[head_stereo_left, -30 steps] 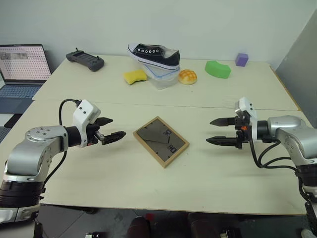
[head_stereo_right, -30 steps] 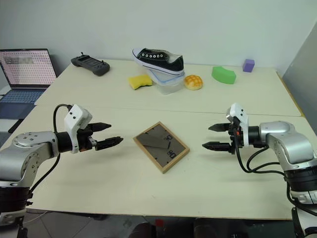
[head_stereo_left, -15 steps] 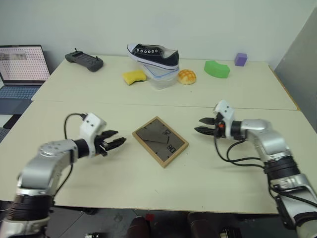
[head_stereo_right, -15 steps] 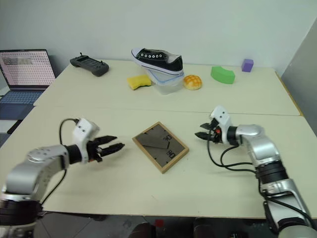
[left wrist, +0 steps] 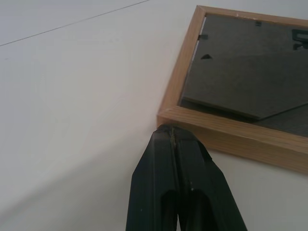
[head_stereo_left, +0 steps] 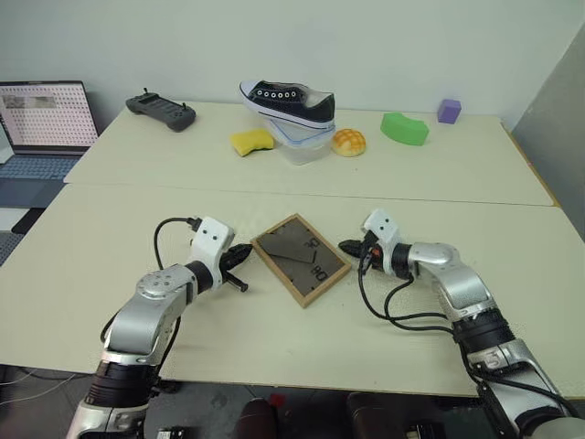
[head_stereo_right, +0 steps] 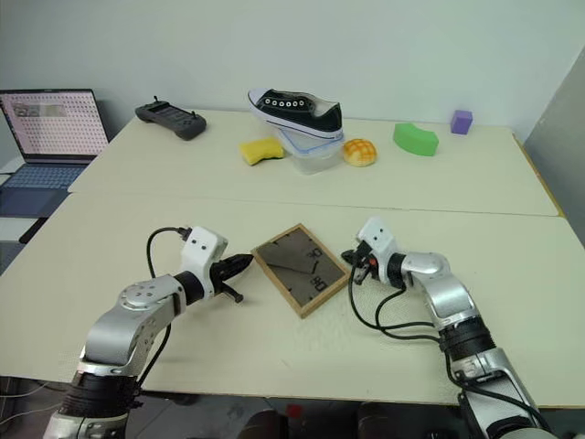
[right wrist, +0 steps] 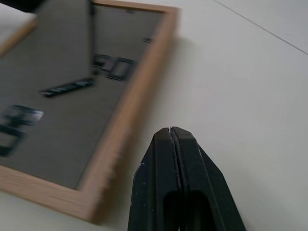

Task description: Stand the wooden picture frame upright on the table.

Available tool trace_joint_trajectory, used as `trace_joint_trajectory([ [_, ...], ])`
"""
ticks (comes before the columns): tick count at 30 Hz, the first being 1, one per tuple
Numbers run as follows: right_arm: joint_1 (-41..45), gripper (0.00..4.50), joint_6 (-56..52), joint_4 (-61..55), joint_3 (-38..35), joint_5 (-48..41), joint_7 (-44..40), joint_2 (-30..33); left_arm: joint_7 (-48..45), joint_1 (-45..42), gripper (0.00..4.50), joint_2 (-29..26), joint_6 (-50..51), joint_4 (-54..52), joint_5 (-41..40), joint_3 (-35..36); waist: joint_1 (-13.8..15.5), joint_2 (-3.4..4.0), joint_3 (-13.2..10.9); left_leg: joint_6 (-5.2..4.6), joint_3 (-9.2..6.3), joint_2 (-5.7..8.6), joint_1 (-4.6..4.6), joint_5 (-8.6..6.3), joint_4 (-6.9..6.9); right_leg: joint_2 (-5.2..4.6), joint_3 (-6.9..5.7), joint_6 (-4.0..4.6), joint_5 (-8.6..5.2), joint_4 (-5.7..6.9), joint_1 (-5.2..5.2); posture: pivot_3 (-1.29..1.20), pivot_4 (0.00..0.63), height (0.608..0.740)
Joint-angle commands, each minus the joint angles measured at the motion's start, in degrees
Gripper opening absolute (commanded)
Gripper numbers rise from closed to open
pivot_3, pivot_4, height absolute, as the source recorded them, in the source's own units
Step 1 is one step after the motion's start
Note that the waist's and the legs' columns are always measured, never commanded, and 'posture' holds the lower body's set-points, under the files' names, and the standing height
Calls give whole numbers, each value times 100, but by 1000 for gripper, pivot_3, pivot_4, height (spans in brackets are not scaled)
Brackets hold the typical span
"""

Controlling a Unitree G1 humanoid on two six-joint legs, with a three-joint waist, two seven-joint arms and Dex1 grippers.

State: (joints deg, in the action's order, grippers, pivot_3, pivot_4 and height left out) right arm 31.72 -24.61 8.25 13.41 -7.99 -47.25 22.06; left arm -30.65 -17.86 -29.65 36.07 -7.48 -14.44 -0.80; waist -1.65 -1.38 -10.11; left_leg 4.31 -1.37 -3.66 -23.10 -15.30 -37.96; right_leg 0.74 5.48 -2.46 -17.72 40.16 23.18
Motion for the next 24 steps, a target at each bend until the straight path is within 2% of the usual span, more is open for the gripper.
trace_joint_trajectory([
  [1,-112,0,-336,-707,13,-204,-123,26,-39,-231,12,93,-73,-25,72,-150,-5,0,0,0,1,0,0,0,0,0,1,0,0,0,0,0,150,740],
  [5,-398,0,-787,-1400,16,-316,-177,171,-148,-407,12,219,-149,71,158,-409,-4,0,0,0,-1,0,1,0,0,2,0,0,0,1,0,0,150,740],
  [10,-591,0,-1037,-1724,-64,-314,-145,390,-268,-443,12,226,-135,64,174,-493,-10,0,0,0,-2,0,2,0,0,3,0,0,0,0,-1,0,150,740],
  [15,-678,0,-1074,-1769,-125,-162,72,576,-289,-501,12,200,-151,147,262,-544,-8,-1,0,0,-2,1,1,0,0,3,0,0,0,-1,-2,0,150,740],
  [18,-669,0,-1016,-1647,-241,-96,209,691,-484,-535,12,-50,-9,112,116,-286,-8,-1,0,0,-1,1,1,0,0,3,1,0,0,-3,-2,0,150,740],
  [21,-601,0,-898,-1526,-397,-166,175,791,-1134,-591,12,-554,181,158,-463,317,-20,-2,0,0,-4,-1,1,0,0,6,0,0,0,-2,-1,0,150,740],
  [24,-426,0,-537,-1082,-407,-65,78,906,-1816,-764,489,-873,1343,264,-1673,995,-45,-1,-1,-1,-4,-4,4,0,3,10,-1,1,-1,-1,0,0,150,740],
])
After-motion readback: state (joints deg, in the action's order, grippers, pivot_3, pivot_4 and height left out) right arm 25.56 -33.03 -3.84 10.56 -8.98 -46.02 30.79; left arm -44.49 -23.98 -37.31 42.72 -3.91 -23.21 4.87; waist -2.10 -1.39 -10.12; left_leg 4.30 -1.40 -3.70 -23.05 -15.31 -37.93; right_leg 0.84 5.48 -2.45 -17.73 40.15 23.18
